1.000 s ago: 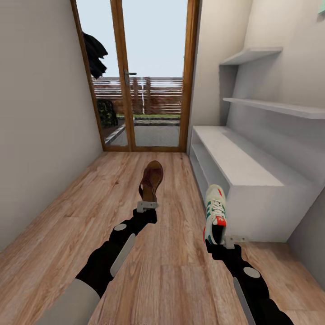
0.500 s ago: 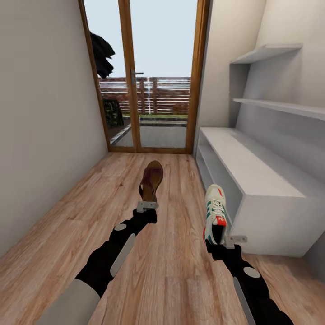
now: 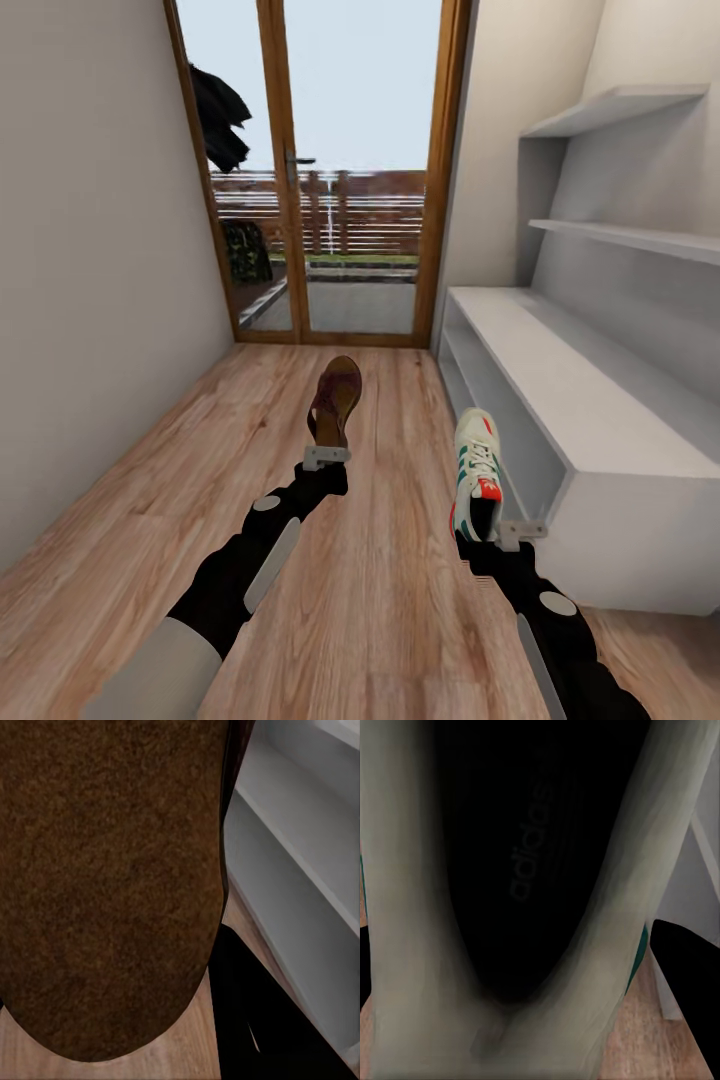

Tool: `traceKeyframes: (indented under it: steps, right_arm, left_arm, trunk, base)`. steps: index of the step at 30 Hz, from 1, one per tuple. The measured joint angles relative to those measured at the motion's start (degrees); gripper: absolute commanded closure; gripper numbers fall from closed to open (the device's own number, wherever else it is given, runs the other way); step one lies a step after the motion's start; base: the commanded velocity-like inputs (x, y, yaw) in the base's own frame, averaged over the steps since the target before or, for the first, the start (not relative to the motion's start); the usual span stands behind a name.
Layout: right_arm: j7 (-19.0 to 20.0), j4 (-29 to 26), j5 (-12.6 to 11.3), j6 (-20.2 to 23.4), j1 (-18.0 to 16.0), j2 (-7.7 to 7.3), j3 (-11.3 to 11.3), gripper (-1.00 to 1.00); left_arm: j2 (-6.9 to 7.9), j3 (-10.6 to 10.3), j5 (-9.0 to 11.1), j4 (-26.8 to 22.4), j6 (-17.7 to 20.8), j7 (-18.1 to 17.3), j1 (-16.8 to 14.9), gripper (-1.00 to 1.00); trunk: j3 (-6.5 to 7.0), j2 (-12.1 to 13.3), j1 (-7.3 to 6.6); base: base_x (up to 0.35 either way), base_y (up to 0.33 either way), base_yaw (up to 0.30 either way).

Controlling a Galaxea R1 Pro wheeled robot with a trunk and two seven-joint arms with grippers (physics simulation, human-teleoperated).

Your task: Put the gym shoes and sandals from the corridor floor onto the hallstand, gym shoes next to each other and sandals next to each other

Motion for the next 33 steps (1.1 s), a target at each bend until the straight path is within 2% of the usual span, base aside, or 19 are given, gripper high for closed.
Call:
traceKeyframes:
  steps: [33]
  right_arm:
    - [0.0,0.1,0.0,0.0,0.0,0.00,0.0,1.00]
  left_arm:
    - [0.00,0.0,0.0,0.0,0.0,0.0,0.0,1.00]
  trunk:
    - [0.00,0.0,0.00]
  base:
    - [0.345,0.004,0.000]
